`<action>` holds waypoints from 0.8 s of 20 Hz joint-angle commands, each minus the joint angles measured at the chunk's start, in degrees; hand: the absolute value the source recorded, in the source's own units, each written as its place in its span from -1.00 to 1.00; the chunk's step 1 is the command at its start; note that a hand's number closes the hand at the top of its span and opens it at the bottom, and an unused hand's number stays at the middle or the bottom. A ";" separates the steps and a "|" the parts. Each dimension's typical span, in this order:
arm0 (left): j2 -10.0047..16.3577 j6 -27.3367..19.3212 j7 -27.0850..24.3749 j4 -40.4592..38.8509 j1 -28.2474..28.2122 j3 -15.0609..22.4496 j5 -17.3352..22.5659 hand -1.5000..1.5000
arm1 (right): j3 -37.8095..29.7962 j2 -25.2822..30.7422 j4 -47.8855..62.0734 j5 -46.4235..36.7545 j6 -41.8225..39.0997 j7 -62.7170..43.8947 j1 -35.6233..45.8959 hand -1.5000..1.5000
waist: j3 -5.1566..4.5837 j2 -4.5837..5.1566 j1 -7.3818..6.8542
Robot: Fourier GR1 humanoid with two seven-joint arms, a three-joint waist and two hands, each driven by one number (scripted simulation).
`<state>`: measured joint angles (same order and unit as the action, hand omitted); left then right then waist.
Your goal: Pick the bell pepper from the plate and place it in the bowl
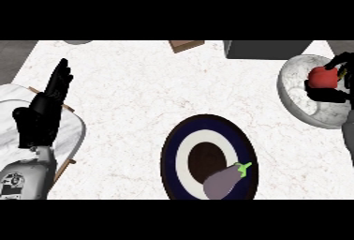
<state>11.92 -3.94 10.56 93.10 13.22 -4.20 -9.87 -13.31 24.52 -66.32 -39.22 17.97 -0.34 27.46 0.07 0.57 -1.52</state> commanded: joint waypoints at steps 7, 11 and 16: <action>-1.64 -0.22 -0.07 0.02 0.91 1.50 -0.63 0.00 | -9.36 2.66 34.84 4.86 5.41 13.77 12.42 1.00 | 0.17 0.59 -1.39; -1.47 -0.40 -1.91 -2.35 1.39 1.28 -1.23 0.00 | -11.67 5.57 41.83 8.27 -2.02 19.47 16.46 -1.00 | 0.20 0.83 -1.62; -2.56 -1.77 0.41 -1.56 2.39 2.00 -2.38 0.00 | -14.66 5.24 46.44 12.14 -5.75 29.59 17.72 -1.00 | 0.23 0.69 -1.44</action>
<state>9.82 -4.97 9.83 91.75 14.94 -2.69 -11.24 -25.75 29.55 -24.26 -29.80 15.04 23.55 43.09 0.30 1.31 -3.05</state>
